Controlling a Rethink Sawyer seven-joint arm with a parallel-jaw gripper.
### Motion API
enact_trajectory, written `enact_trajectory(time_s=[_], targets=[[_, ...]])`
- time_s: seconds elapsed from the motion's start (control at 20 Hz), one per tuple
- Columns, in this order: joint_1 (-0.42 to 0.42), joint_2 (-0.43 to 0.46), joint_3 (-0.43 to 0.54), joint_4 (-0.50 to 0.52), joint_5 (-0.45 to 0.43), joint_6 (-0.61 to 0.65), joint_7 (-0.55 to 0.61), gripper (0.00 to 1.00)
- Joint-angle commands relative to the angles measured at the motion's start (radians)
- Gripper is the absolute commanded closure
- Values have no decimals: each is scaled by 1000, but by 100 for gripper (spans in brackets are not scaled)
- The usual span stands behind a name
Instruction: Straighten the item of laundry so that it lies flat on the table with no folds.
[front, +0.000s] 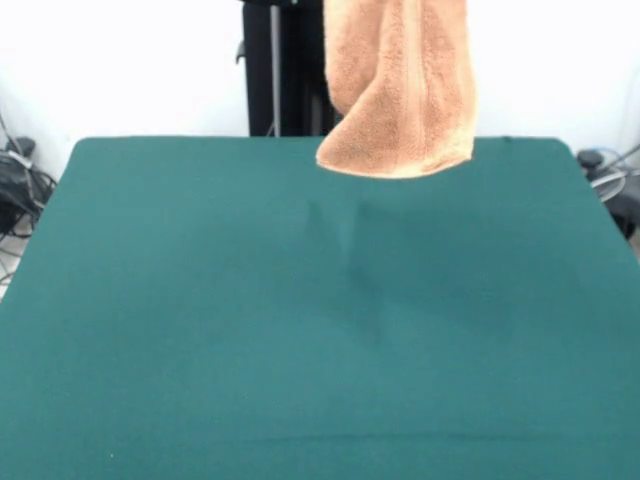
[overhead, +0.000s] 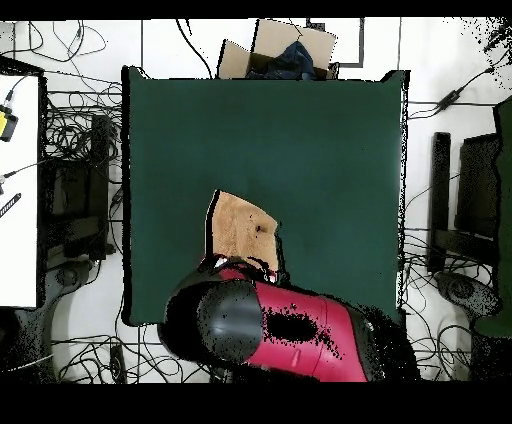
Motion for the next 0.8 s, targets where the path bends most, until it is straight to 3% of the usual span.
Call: enact_trajectory(time_s=[0.05, 0.6, 0.8], targets=[[-19, -69, 16, 90, 62, -149, 54, 100], [-4, -72, 8, 86, 44, -128, 98, 100], [-12, -74, 14, 109, 36, -251, 91, 100]])
